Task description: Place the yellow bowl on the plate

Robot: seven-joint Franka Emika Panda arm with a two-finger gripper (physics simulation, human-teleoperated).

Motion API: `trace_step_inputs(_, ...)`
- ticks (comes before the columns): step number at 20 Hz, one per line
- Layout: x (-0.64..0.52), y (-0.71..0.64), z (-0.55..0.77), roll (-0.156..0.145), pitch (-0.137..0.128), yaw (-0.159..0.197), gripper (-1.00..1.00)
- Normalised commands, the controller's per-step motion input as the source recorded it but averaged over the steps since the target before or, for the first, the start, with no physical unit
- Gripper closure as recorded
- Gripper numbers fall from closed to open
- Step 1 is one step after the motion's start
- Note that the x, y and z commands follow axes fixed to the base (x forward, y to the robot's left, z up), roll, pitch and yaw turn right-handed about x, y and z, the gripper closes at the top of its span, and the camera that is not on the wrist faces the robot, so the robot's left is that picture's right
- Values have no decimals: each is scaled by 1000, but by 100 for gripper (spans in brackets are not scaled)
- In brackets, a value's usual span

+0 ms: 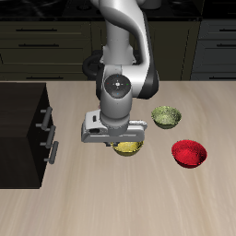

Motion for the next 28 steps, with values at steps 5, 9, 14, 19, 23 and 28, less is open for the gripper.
trace_step_inputs(5, -69, 50, 321, 21, -52, 16, 100)
trace_step_inputs(9, -86, 78, 291, 25, -51, 1, 100)
trace_step_inputs(14, -105, 55, 292, 11, -75, 17, 100)
trace_step_inputs(19, -128, 73, 281, 2, -61, 17, 100)
trace_step_inputs(23, -147, 34, 293, 10, -80, 30, 100)
trace_step_inputs(28, -111, -17, 156, 9, -31, -8, 100)
